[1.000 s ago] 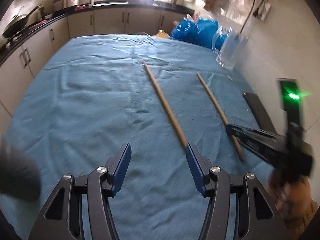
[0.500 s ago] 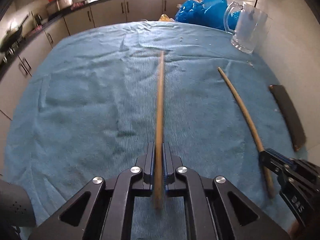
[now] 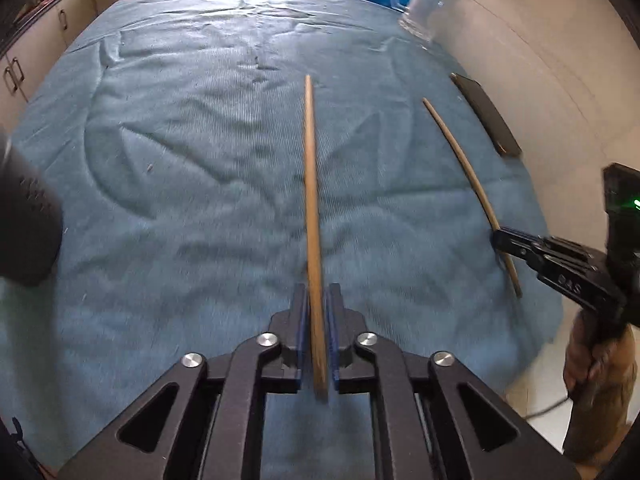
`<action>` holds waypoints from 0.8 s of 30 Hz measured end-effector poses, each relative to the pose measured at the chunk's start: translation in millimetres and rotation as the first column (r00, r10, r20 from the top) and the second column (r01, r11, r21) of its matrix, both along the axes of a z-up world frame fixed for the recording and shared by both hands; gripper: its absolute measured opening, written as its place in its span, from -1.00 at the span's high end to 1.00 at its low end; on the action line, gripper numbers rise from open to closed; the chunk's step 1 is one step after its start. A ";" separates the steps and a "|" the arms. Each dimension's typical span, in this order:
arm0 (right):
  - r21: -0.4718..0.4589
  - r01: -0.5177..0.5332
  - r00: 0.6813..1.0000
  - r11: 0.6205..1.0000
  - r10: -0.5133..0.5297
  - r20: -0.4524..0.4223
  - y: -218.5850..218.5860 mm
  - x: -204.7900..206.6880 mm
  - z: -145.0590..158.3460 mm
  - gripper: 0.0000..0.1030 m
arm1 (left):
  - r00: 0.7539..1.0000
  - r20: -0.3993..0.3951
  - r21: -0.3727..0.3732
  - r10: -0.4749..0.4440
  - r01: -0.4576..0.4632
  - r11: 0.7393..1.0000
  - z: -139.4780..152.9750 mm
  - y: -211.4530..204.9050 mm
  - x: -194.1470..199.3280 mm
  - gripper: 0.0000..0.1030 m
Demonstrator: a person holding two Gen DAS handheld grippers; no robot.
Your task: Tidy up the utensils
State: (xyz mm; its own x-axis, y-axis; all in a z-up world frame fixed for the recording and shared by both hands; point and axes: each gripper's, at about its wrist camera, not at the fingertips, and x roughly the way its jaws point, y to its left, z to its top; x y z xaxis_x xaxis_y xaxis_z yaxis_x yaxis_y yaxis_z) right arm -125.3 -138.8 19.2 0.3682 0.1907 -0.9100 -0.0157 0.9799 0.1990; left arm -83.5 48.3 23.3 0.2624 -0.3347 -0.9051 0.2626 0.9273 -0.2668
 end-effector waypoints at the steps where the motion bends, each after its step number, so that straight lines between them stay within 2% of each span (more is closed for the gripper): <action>1: 0.016 -0.015 1.000 1.000 0.015 0.005 -0.5 -3.6 1.0 0.56 | 1.000 0.011 0.000 -0.007 0.007 1.000 3.1 1.8 -3.7 0.53; 2: 0.027 -0.031 0.999 0.999 0.031 0.007 -0.5 -4.1 1.2 0.23 | 0.999 0.033 0.004 -0.011 0.011 1.000 7.3 2.1 -4.3 0.38; 3: 0.024 -0.035 0.999 0.999 0.034 0.011 -0.3 -3.5 1.8 0.10 | 0.998 0.057 0.011 -0.007 0.007 1.000 11.1 3.1 -3.7 0.35; 7: -0.034 -0.022 0.999 0.999 0.023 0.024 2.2 13.5 2.4 0.10 | 0.993 0.113 0.020 0.027 -0.030 0.999 21.5 -2.4 11.3 0.35; 10: -0.054 -0.012 1.000 0.998 0.014 0.027 1.5 35.2 2.9 0.10 | 0.990 0.138 0.082 0.035 -0.046 0.996 16.1 -15.1 31.6 0.35; 14: -0.070 0.016 1.000 0.997 -0.017 -0.012 0.0 73.5 -0.6 0.43 | 0.995 0.100 0.120 0.023 -0.035 0.992 0.2 -34.7 67.5 0.35; 18: -0.097 0.021 0.999 0.995 -0.024 -0.033 1.7 101.7 -1.3 0.51 | 0.994 0.105 0.154 0.015 -0.031 0.988 -4.1 -50.4 86.0 0.35; 24: -0.158 -0.007 0.997 0.987 -0.006 -0.076 10.5 126.3 -1.5 0.51 | 0.994 0.109 0.158 0.020 -0.037 0.987 -5.8 -58.4 105.9 0.35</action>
